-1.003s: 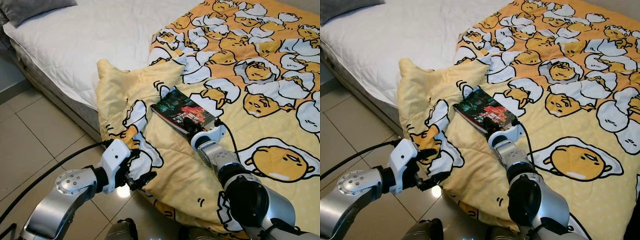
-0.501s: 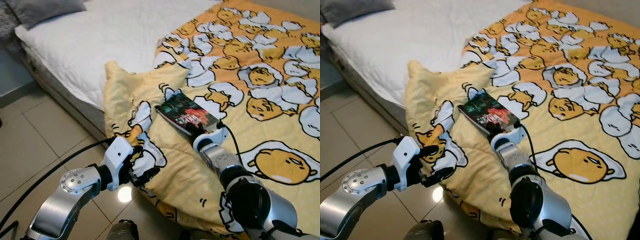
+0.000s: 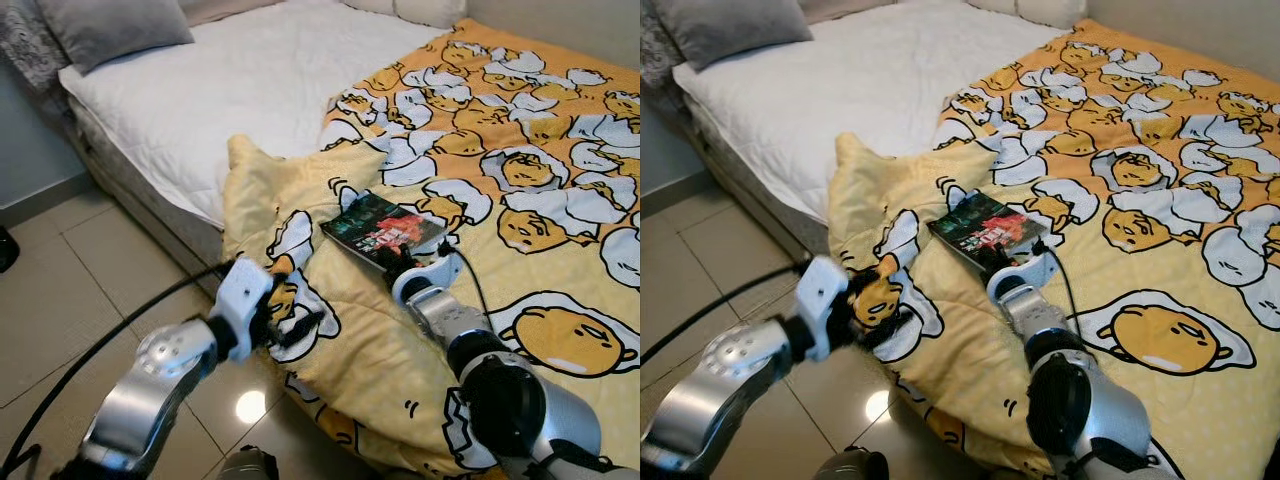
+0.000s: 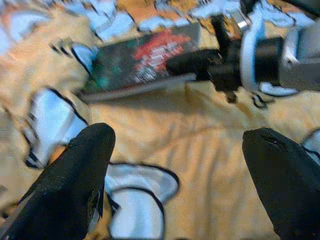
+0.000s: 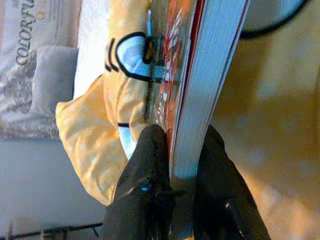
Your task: Clean up the room
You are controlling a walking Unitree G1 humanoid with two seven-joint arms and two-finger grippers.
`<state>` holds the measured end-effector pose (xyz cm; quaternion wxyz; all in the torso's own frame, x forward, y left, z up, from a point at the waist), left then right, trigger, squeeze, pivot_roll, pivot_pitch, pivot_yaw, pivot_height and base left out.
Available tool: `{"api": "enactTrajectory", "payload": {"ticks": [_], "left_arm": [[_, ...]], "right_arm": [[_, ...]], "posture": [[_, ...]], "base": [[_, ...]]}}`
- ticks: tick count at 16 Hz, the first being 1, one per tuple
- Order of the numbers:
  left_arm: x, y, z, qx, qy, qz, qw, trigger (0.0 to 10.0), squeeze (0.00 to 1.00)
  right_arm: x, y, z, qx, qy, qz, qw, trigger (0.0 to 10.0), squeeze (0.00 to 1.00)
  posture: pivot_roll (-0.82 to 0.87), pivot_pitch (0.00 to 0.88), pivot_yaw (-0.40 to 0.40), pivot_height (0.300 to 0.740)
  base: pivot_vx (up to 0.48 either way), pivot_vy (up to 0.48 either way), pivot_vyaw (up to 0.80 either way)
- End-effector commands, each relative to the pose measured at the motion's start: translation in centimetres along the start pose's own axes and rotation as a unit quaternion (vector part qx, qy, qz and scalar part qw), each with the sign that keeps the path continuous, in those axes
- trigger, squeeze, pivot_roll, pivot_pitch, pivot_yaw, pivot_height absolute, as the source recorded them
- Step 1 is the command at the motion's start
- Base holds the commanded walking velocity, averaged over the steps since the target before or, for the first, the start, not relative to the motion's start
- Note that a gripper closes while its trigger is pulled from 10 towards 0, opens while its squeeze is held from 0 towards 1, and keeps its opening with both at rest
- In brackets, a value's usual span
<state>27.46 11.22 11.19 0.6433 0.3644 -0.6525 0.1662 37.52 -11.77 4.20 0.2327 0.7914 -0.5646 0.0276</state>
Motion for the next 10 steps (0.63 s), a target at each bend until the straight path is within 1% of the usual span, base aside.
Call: {"api": "enactTrajectory", "payload": {"ticks": [1,2,3,4,5,6,7,8,9,10], "left_arm": [[0.4,0.2,-1.3,0.021,-0.023,0.003,1.000,10.0,0.02],[1.0,0.3,-2.2,0.027,-0.040,0.008,0.999,10.0,0.02],[1.5,0.5,-2.8,0.028,-0.046,0.015,0.998,10.0,0.02],[2.4,0.8,-3.6,0.022,-0.053,0.027,0.998,10.0,0.01],[3.3,0.9,-3.9,0.004,-0.053,0.039,0.998,10.0,0.00],[3.6,1.0,-4.0,-0.007,-0.055,0.043,0.998,10.0,0.00],[4.5,1.0,-4.1,-0.033,-0.070,0.049,0.996,10.0,0.00],[5.2,1.0,-4.3,-0.054,-0.076,0.054,0.994,10.0,0.00],[5.8,1.1,-4.6,-0.066,-0.078,0.061,0.993,10.0,0.00],[7.0,1.3,-5.1,-0.089,-0.079,0.073,0.990,10.0,0.00]], "right_arm": [[1.6,-0.1,-1.2,0.028,0.053,0.017,0.998,0.0,0.00],[2.7,0.1,-1.6,0.047,0.100,0.018,0.994,0.0,0.00],[3.4,0.3,-2.1,0.069,0.155,0.013,0.985,0.0,0.00],[4.3,0.7,-2.9,0.106,0.249,-0.005,0.963,0.0,0.00],[5.0,1.2,-3.4,0.139,0.323,-0.023,0.936,0.0,0.00],[5.2,1.5,-3.6,0.157,0.354,-0.035,0.921,0.0,0.00],[5.6,2.4,-4.1,0.205,0.422,-0.065,0.881,0.0,0.00],[5.7,3.2,-4.5,0.239,0.459,-0.093,0.851,0.0,0.00],[5.8,3.8,-5.0,0.268,0.474,-0.106,0.832,0.0,0.00],[5.8,5.1,-6.0,0.318,0.508,-0.135,0.789,0.0,0.00]], "posture": [[0.03,0.000,0.014,0.740],[0.02,0.000,0.016,0.740],[0.02,0.000,0.021,0.740],[0.01,0.000,0.026,0.740],[0.01,0.000,0.028,0.740],[0.01,0.000,0.031,0.740],[0.00,0.000,0.036,0.740],[-0.01,0.000,0.040,0.740],[-0.01,0.000,0.043,0.740],[-0.01,0.000,0.047,0.740]], "base": [[0.000,0.000,0.00],[0.000,0.000,0.00],[0.000,0.000,0.00],[0.000,0.000,0.00],[0.000,0.000,0.00],[0.000,0.000,0.00],[0.000,0.000,0.00],[0.000,0.000,0.00],[0.000,0.000,0.00],[0.000,0.000,0.00]]}}
Point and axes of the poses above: a point about 5 cm out from each wrist's last joint towards the gripper, its own y axis pointing back from the gripper into the wrist, its own x axis along the axis of the wrist's last joint, z = x × y, the point moved 3 cm from there along -y, pointing out of the wrist towards the gripper, and after that the axes turned 3 degrees about -y, right-handed, at the moved point
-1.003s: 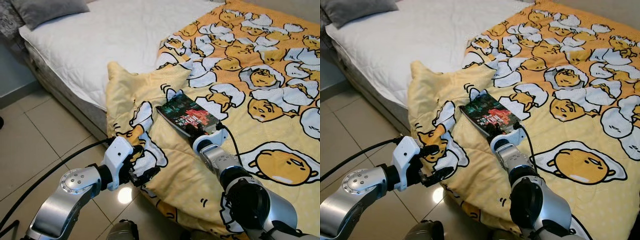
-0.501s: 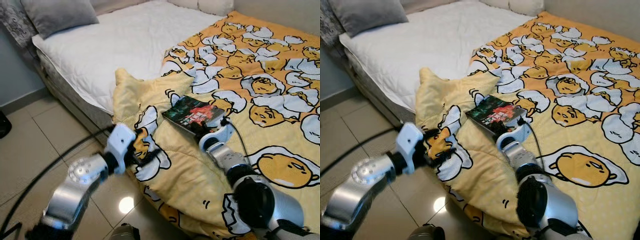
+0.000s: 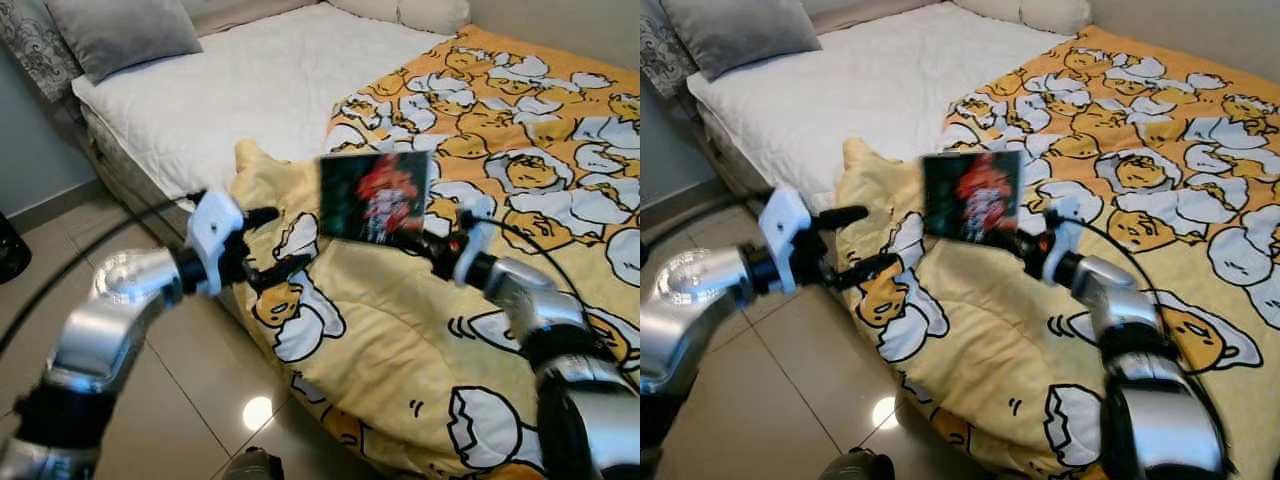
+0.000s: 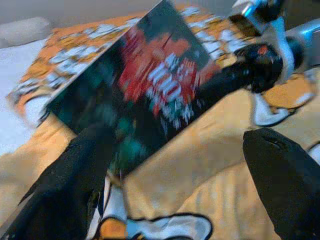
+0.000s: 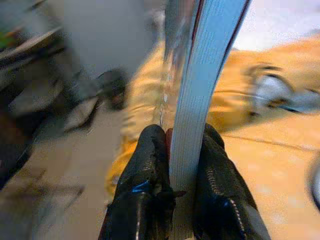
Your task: Clean up the room
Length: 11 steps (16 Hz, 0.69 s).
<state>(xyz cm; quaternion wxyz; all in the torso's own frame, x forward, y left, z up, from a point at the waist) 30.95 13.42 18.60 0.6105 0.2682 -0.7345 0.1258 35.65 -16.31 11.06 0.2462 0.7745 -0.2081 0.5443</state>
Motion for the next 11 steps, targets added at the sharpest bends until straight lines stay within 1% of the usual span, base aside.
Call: {"api": "enactTrajectory", "payload": {"ticks": [1,2,3,4,5,6,7,8,10,11], "left_arm": [[1.7,0.8,-1.4,-0.005,0.013,0.026,1.000,10.0,0.00],[2.5,1.0,-2.0,-0.010,0.025,0.040,0.999,10.0,0.00],[2.9,1.3,-2.4,-0.024,0.032,0.046,0.998,10.0,0.00],[3.3,1.5,-2.8,-0.032,0.038,0.049,0.998,10.0,0.00],[3.3,1.6,-2.9,-0.039,0.046,0.048,0.997,10.0,0.00],[1.9,2.2,-3.2,-0.067,0.074,0.010,0.995,10.0,0.00],[1.4,2.3,-3.2,-0.074,0.081,-0.001,0.994,10.0,0.00],[0.3,2.5,-2.5,-0.099,0.104,-0.021,0.989,10.0,0.00],[-0.8,2.5,-0.4,-0.162,0.126,-0.044,0.978,10.0,0.00],[-1.1,2.3,0.5,-0.185,0.131,-0.054,0.972,5.5,0.00]], "right_arm": [[2.3,0.3,-1.8,0.084,0.074,-0.012,0.994,0.0,0.00],[2.2,0.7,-2.6,0.119,0.100,-0.039,0.987,0.0,0.00],[2.2,1.2,-3.5,0.156,0.116,-0.059,0.979,0.0,0.00],[2.4,1.7,-4.5,0.190,0.129,-0.075,0.970,0.0,0.00],[2.6,1.9,-5.0,0.206,0.137,-0.081,0.966,0.0,0.00],[3.3,2.6,-6.4,0.248,0.157,-0.091,0.952,0.0,0.00],[3.4,2.7,-6.6,0.254,0.159,-0.093,0.949,0.0,0.00],[3.4,2.9,-7.0,0.265,0.164,-0.099,0.945,0.0,0.00],[3.4,2.9,-7.4,0.273,0.171,-0.111,0.940,0.0,0.00],[3.4,2.8,-7.6,0.273,0.171,-0.115,0.940,0.0,0.00]], "posture": [[-0.02,0.000,0.056,0.740],[-0.02,0.000,0.059,0.740],[-0.03,0.000,0.062,0.740],[-0.03,0.000,0.062,0.740],[-0.03,0.000,0.062,0.740],[-0.02,0.000,0.064,0.740],[-0.02,0.000,0.064,0.740],[-0.02,0.000,0.064,0.740],[-0.03,0.000,0.068,0.740],[-0.03,0.000,0.069,0.740]], "base": [[0.000,0.000,0.00],[0.000,0.000,0.00],[0.000,0.000,0.00],[0.000,0.000,0.00],[0.000,0.000,0.00],[0.000,0.000,0.00],[0.000,0.000,0.00],[0.000,0.000,0.00],[0.000,0.000,0.00],[0.000,0.000,0.00]]}}
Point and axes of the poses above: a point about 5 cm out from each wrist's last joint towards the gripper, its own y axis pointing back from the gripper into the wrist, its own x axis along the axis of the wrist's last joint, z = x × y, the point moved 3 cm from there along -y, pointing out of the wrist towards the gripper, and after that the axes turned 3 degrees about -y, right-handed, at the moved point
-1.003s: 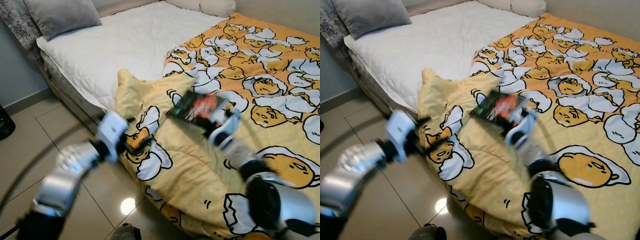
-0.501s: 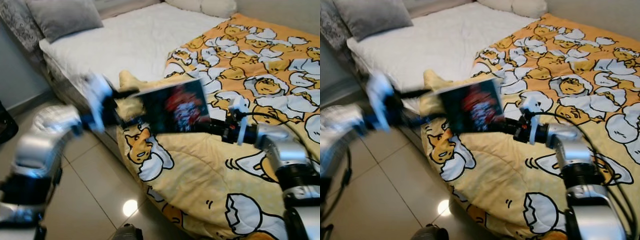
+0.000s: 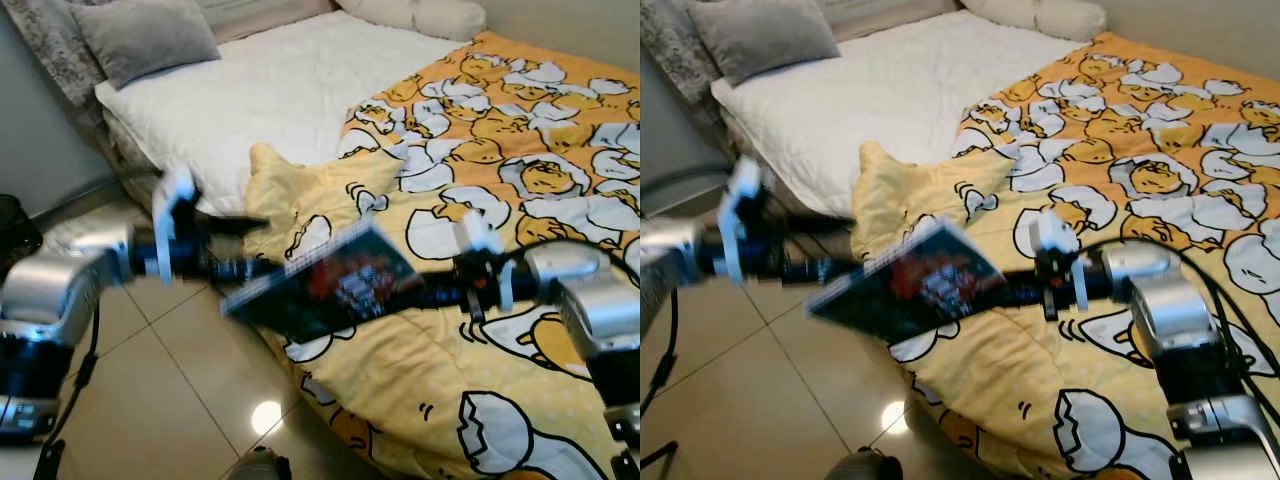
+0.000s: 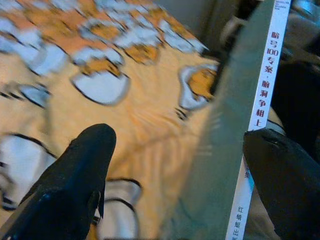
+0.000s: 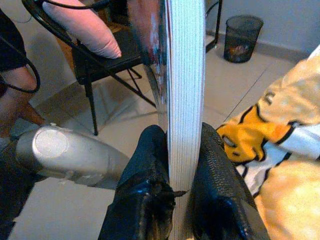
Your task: Clean up the room
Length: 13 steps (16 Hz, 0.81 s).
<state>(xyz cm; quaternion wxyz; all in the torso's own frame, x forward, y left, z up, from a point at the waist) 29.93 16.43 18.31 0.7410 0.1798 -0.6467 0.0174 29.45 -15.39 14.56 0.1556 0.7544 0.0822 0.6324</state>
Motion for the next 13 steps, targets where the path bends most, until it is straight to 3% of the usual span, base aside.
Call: {"api": "enactTrajectory", "payload": {"ticks": [1,2,4,5,6,11,13], "left_arm": [[-0.5,-1.2,0.9,-0.033,0.003,-0.017,0.999,2.1,0.00],[-0.4,-1.5,1.4,-0.055,0.020,-0.002,0.998,0.0,0.00],[0.0,-1.7,1.2,-0.054,0.016,0.019,0.998,0.0,0.00],[0.2,-1.6,1.0,-0.047,0.014,0.024,0.999,2.7,0.00],[0.4,-1.7,0.7,-0.038,0.009,0.029,0.999,10.0,0.00],[0.1,-1.7,2.0,-0.083,0.018,0.012,0.996,10.0,0.00],[-0.1,-1.6,2.8,-0.110,0.043,0.010,0.993,10.0,0.00]], "right_arm": [[2.6,-0.4,-0.5,0.021,0.050,0.025,0.998,0.0,0.00],[2.3,-0.6,-0.6,0.020,0.047,0.014,0.999,0.0,0.00],[1.8,-0.7,-0.6,0.020,0.042,-0.003,0.999,0.0,0.00],[1.7,-0.7,-0.6,0.020,0.041,-0.007,0.999,0.0,0.00],[1.5,-0.7,-0.5,0.020,0.041,-0.015,0.999,0.0,0.00],[1.3,-0.8,-0.2,0.018,0.041,-0.029,0.999,0.0,0.00],[1.3,-0.9,-0.2,0.018,0.042,-0.034,0.998,0.0,0.00]], "posture": [[-0.03,0.000,0.069,0.740],[-0.03,0.000,0.072,0.740],[-0.04,0.000,0.069,0.740],[-0.04,0.000,0.068,0.740],[-0.03,0.000,0.066,0.740],[-0.04,0.000,0.062,0.740],[-0.04,0.000,0.061,0.740]], "base": [[0.000,0.000,0.00],[0.000,0.000,0.00],[0.000,0.000,0.00],[0.000,0.000,0.00],[0.000,0.000,0.00],[0.000,0.000,0.00],[0.000,0.000,0.00]]}}
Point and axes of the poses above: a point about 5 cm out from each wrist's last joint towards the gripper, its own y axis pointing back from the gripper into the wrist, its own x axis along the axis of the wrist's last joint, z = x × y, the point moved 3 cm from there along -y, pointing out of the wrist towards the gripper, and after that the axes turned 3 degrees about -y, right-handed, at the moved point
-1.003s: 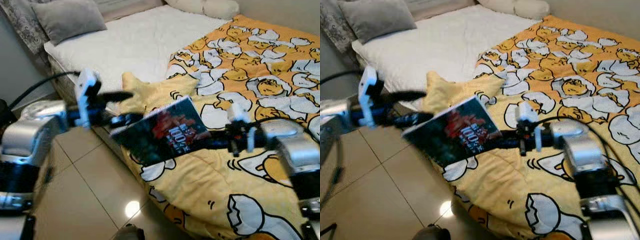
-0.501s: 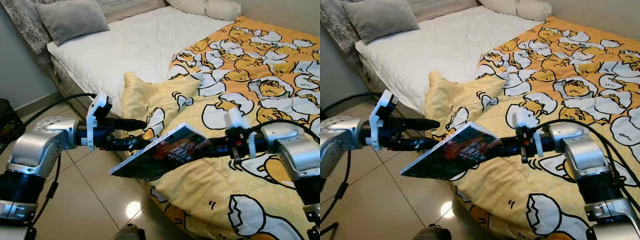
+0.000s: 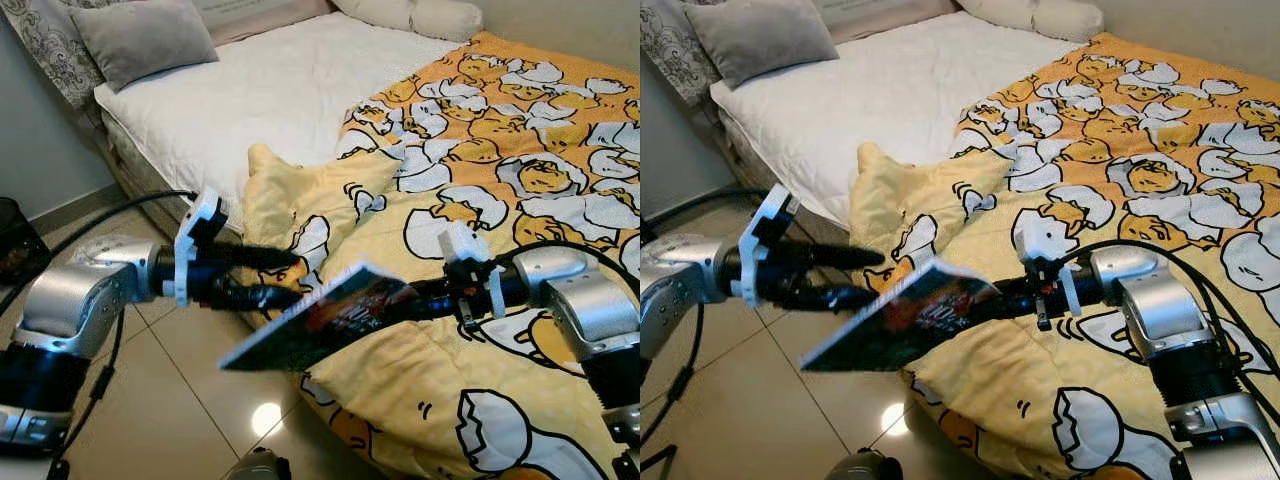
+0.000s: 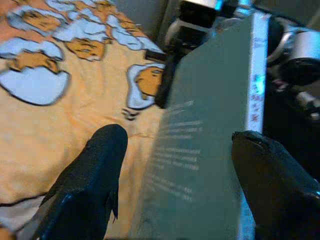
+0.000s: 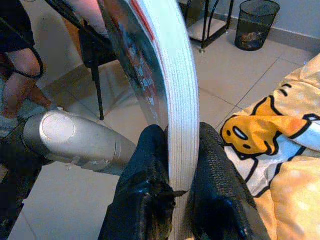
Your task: Clean up the room
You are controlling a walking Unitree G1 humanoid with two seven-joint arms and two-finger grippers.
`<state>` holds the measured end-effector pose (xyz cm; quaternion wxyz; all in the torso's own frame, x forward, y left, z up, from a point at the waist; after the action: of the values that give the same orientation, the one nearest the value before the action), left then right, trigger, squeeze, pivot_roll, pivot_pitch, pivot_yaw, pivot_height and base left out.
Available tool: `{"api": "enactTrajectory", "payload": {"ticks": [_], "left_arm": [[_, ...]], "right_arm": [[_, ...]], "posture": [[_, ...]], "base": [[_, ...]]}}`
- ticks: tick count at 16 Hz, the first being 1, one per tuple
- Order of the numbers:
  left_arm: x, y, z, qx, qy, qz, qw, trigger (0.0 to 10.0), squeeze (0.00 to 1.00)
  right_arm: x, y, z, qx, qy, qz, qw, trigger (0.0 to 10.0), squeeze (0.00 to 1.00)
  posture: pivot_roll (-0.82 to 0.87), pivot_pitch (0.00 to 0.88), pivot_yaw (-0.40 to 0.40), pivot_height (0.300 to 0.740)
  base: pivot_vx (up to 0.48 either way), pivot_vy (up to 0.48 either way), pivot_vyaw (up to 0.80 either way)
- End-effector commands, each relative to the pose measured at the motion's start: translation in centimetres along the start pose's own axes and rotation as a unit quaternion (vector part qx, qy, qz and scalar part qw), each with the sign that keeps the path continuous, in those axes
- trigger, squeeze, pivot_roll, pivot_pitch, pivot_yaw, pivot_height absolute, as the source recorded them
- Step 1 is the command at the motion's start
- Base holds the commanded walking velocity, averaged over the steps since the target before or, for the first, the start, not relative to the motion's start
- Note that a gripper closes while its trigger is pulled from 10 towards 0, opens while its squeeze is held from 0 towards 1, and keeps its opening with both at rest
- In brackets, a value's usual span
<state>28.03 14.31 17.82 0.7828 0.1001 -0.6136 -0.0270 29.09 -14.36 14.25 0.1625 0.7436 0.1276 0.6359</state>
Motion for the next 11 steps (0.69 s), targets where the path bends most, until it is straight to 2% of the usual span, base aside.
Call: {"api": "enactTrajectory", "payload": {"ticks": [1,3,5,7,11], "left_arm": [[0.1,-0.1,0.5,-0.017,-0.001,-0.005,1.000,10.0,0.00],[-0.6,-0.1,0.2,-0.005,-0.015,-0.027,1.000,10.0,0.00],[-0.5,0.0,0.1,-0.006,-0.002,-0.015,1.000,10.0,0.00],[-0.3,0.2,0.3,-0.007,0.010,-0.012,1.000,10.0,0.00],[-2.9,0.0,-0.8,0.026,-0.007,-0.069,0.997,10.0,0.00]], "right_arm": [[1.3,0.2,0.3,-0.004,0.026,0.004,1.000,0.0,0.00],[1.3,0.0,0.1,0.004,0.028,0.001,1.000,0.0,0.00],[0.7,-0.1,0.2,0.004,0.028,-0.013,1.000,0.0,0.00],[1.0,-0.1,0.1,0.006,0.028,-0.004,1.000,0.0,0.00],[2.3,0.0,0.1,0.014,0.035,0.020,0.999,0.0,0.00]], "posture": [[-0.04,0.000,0.061,0.740],[-0.04,0.000,0.058,0.740],[-0.03,0.000,0.055,0.740],[-0.03,0.000,0.055,0.740],[-0.04,0.000,0.054,0.740]], "base": [[0.000,0.000,0.00],[0.000,0.000,0.00],[0.000,0.000,0.00],[0.000,0.000,0.00],[0.000,0.000,0.00]]}}
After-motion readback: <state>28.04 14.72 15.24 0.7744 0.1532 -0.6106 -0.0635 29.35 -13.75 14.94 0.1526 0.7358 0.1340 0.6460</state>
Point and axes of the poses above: a point about 5 cm out from each wrist's last joint towards the gripper, its own y axis pointing back from the gripper into the wrist, its own x axis along the axis of the wrist's last joint, z = x × y, the point moved 3 cm from there along -y, pointing out of the wrist towards the gripper, and after that the axes turned 3 degrees about -y, right-handed, at the moved point
